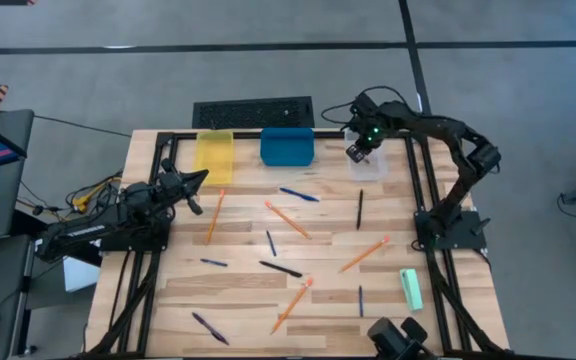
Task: Sort crayons/erasers/pens/pencils in bins
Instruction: Put the orange pencil into the transparent yellow bin, then put the black pen into the transparent blue bin
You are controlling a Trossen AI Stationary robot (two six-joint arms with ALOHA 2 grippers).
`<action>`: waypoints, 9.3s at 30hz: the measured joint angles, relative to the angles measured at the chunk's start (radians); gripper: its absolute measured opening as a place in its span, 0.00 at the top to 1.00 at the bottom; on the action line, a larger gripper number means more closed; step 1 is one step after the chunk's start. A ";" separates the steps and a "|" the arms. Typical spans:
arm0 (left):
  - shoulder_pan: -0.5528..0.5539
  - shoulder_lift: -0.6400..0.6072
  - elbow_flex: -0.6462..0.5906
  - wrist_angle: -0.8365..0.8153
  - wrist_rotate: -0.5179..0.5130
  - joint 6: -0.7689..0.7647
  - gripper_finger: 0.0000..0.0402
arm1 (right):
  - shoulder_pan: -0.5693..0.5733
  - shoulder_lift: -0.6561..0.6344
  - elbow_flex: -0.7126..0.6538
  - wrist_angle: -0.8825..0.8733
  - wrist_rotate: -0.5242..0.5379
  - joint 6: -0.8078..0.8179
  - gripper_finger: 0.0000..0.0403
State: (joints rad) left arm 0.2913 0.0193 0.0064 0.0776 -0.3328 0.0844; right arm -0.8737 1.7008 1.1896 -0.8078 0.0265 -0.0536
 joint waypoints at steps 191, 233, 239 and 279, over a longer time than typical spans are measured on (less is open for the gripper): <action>0.501 1.309 0.926 -0.729 0.146 -0.313 0.98 | 0.345 -0.499 -0.730 1.338 -0.265 -0.187 0.99; 0.598 1.467 0.891 -0.593 0.210 -0.303 0.98 | 0.356 -0.499 -0.730 1.338 -0.265 -0.195 0.99; 0.598 1.467 0.891 -0.592 0.213 -0.306 0.97 | 0.356 -0.499 -0.730 1.337 -0.265 -0.195 0.99; 0.247 1.098 0.737 -0.361 0.234 -0.204 1.00 | 0.347 -0.499 -0.730 1.314 -0.258 -0.190 0.97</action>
State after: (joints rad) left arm 0.5382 1.1174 0.7434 -0.2835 -0.0984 -0.1201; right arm -0.5266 1.2022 0.4595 0.5060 -0.2314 -0.2439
